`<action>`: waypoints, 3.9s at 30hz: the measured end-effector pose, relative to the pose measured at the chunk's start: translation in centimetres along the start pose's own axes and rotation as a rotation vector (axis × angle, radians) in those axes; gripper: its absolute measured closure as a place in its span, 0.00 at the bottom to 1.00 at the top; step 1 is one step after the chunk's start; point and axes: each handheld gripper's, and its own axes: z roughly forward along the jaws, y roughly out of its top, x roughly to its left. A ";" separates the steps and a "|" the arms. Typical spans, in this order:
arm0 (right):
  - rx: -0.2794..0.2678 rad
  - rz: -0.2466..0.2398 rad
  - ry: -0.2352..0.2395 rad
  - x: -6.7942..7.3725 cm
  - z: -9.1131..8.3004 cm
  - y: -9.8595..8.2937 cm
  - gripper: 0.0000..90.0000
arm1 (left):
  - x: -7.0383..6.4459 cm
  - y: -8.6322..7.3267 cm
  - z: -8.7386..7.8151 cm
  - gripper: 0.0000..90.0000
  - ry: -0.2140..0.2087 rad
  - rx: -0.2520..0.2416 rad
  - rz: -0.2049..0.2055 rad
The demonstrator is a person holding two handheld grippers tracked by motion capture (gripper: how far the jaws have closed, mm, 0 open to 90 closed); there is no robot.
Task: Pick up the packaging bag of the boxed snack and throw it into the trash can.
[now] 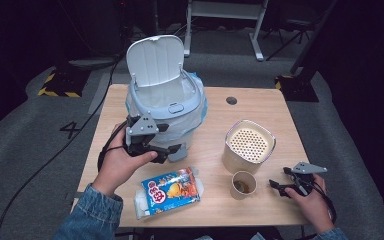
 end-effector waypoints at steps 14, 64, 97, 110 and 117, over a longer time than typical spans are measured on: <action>0.000 0.000 0.000 0.0 0.0 0.0 0.18 | 0.3 -6.4 4.1 0.34 -0.055 0.150 -0.081; 0.000 0.001 -0.001 0.0 0.0 0.0 0.18 | 1.3 -8.5 5.4 0.97 -0.236 0.183 -0.178; -0.001 0.001 0.000 0.0 0.0 0.0 0.18 | 2.2 2.0 -0.5 0.97 -0.100 -0.308 -0.074; 0.000 0.016 -0.019 0.1 0.1 0.1 0.18 | 4.2 5.6 -1.7 0.97 -0.097 -0.410 -0.063; 0.000 0.016 -0.019 0.1 0.1 0.1 0.18 | 5.1 7.0 -2.2 0.98 -0.068 -0.457 -0.079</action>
